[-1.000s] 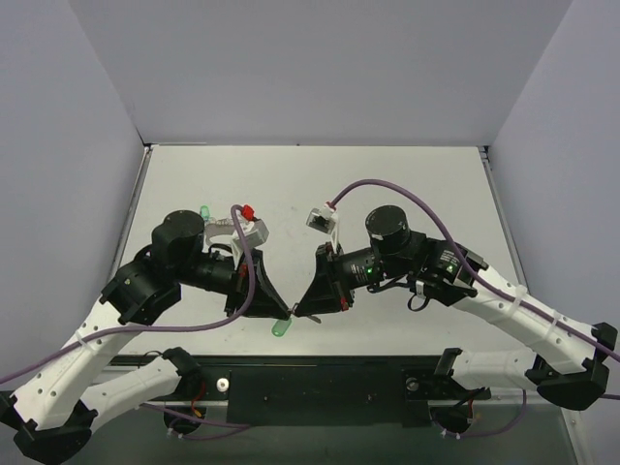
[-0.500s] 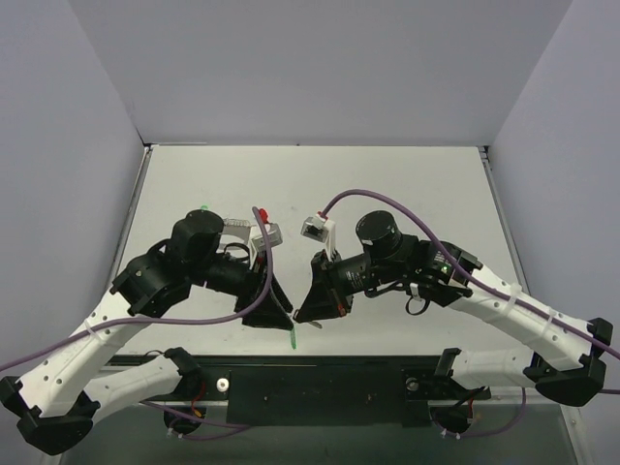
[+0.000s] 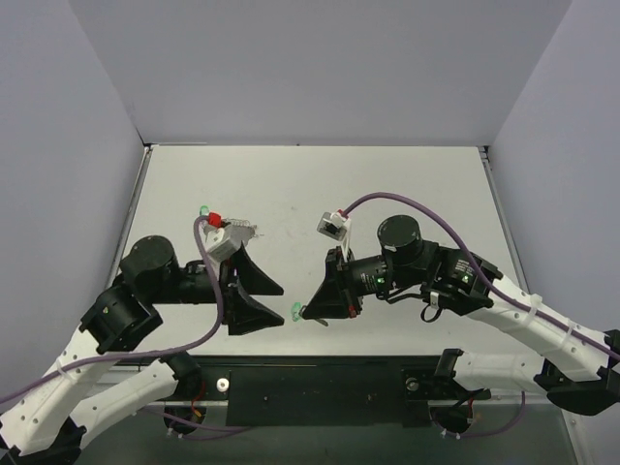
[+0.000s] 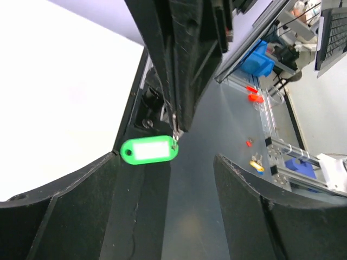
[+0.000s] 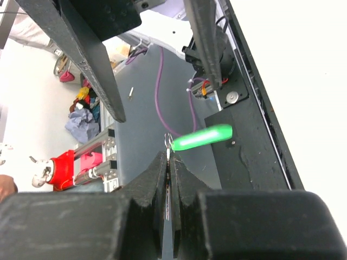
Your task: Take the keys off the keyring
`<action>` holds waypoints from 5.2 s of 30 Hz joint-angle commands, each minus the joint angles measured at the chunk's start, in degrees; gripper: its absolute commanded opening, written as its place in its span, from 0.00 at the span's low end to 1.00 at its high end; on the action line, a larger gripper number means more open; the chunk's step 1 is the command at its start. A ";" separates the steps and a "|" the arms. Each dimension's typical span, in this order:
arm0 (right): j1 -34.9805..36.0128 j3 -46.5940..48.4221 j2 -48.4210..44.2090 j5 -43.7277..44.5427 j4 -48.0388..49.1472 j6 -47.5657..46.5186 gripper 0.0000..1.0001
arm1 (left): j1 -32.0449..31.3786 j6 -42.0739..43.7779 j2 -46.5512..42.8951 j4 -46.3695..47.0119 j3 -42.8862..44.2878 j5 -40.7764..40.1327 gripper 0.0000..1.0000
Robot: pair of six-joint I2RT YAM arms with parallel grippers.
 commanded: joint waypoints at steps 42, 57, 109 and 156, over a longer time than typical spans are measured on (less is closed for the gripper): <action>-0.83 -9.69 -3.84 9.70 37.61 24.18 0.00 | 0.17 -20.32 -16.77 50.91 -24.60 -18.02 0.49; -0.83 -9.16 -2.69 9.69 38.05 24.54 0.00 | 0.09 -21.02 -15.36 51.62 -24.60 -16.79 0.33; 1.19 -3.27 -4.10 22.52 10.19 20.49 0.00 | -1.58 -11.26 -6.04 14.35 -3.15 -15.46 0.82; -0.39 -10.48 4.25 -2.60 52.11 35.52 0.00 | -1.58 -17.07 -21.87 33.16 -15.55 -28.13 0.58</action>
